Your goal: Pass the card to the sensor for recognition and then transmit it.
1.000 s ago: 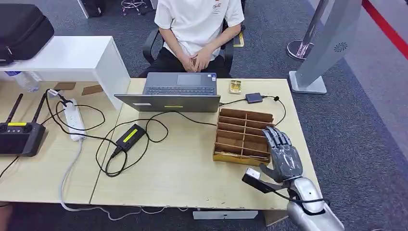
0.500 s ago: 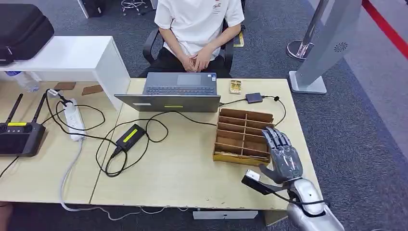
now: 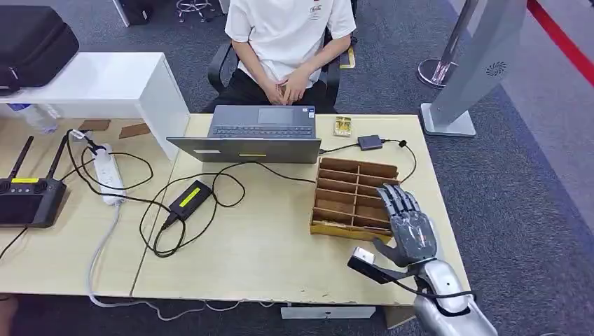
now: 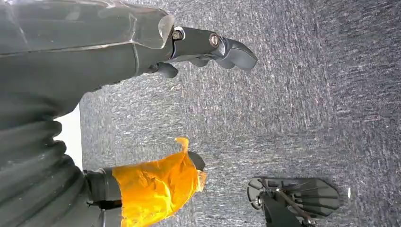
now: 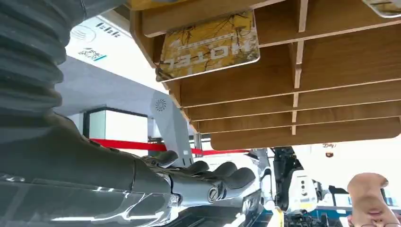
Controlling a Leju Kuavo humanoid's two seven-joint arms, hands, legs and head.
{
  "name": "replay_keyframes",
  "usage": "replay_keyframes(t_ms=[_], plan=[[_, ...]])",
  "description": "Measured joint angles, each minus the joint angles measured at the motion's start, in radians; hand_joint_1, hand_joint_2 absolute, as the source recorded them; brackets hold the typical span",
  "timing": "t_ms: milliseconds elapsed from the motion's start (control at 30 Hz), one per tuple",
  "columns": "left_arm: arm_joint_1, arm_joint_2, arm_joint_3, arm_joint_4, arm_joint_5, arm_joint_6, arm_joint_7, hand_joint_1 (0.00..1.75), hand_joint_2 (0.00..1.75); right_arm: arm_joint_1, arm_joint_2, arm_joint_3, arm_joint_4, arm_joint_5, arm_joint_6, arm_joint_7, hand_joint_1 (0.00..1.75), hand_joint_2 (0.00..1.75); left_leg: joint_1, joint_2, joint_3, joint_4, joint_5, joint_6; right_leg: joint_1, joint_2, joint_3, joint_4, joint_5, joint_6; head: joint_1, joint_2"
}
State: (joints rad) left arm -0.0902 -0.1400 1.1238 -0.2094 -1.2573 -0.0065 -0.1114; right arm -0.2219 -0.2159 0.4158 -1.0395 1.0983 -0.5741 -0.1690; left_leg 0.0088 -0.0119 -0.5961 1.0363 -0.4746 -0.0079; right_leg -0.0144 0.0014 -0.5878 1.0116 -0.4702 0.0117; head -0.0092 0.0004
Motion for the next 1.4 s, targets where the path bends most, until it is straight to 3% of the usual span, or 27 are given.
replay_keyframes(t_ms=[533, 1400], plan=[[-0.001, 0.000, 0.000, 0.000, -0.010, 0.001, 0.000, 0.00, 1.75, -0.040, 0.044, 0.009, 0.016, 0.001, 0.003, 0.001, 0.00, 1.75, 0.000, 0.000, 0.000, 0.000, 0.000, 0.000, 0.000, 0.000, 0.000, 0.000, 0.000, 0.000, 0.000, 0.000], [0.000, 0.000, 0.000, 0.000, -0.005, 0.005, 0.003, 0.00, 1.75, -0.033, 0.053, 0.022, 0.021, -0.011, -0.001, 0.002, 0.00, 1.75, 0.000, 0.000, 0.000, 0.000, 0.000, 0.000, 0.000, 0.000, 0.000, 0.000, 0.000, 0.000, 0.000, 0.000]])
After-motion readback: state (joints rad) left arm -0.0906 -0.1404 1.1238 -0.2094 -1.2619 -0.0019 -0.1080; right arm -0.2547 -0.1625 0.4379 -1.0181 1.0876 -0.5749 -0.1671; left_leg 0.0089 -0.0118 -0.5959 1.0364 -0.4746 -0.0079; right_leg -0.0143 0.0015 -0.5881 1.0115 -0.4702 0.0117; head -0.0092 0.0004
